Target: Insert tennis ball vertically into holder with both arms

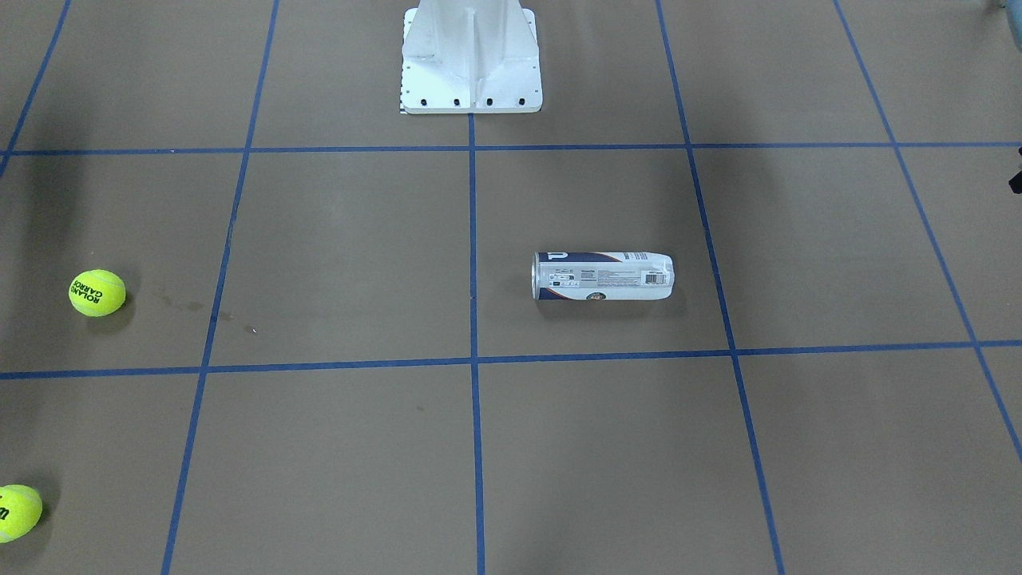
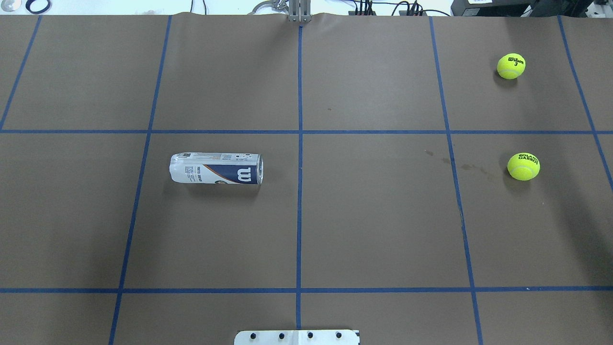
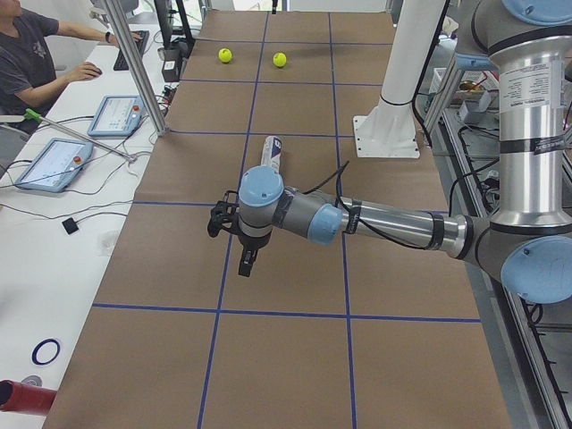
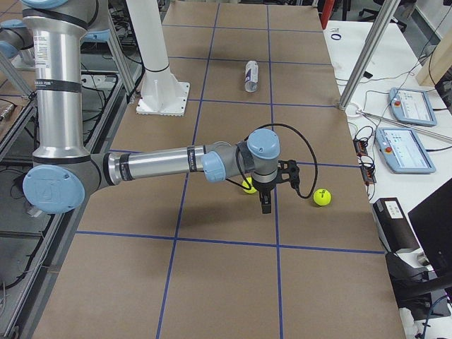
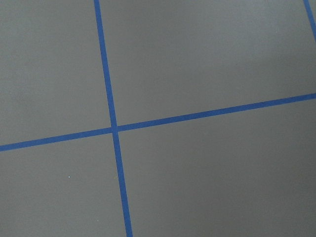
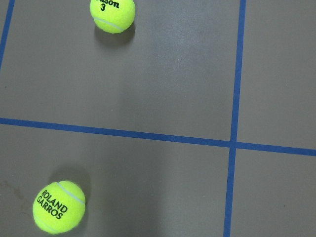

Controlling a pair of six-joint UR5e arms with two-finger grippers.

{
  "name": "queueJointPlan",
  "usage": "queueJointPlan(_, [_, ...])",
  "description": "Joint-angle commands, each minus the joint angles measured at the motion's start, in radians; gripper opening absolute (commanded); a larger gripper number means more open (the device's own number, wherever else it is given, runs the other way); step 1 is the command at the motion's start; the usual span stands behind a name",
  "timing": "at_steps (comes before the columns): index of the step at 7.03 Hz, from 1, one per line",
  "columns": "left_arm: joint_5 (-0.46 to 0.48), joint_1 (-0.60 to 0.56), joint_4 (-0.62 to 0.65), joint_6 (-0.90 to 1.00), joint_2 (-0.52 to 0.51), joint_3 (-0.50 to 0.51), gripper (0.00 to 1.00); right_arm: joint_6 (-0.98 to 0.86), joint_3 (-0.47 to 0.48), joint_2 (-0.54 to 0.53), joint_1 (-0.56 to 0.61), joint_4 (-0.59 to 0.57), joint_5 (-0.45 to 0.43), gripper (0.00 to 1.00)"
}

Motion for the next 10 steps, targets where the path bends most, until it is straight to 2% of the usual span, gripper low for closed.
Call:
queueJointPlan(1, [0.000,0.000,0.002,-0.001,-0.003,-0.005,0.99,0.001,-0.003,-0.007,0.000,-0.006,0.007,1.00])
queueJointPlan(7, [-0.011,0.013,-0.023,-0.004,-0.038,-0.048,0.99,0.001,0.003,-0.007,-0.002,-0.001,0.008,1.00])
queueJointPlan(8, [-0.046,0.041,-0.079,-0.007,-0.044,-0.050,0.99,0.001,0.002,-0.007,0.000,-0.001,0.014,1.00])
queueJointPlan(10, [-0.055,0.160,-0.167,-0.004,-0.099,-0.085,0.99,0.002,0.000,-0.009,0.000,0.002,0.016,1.00])
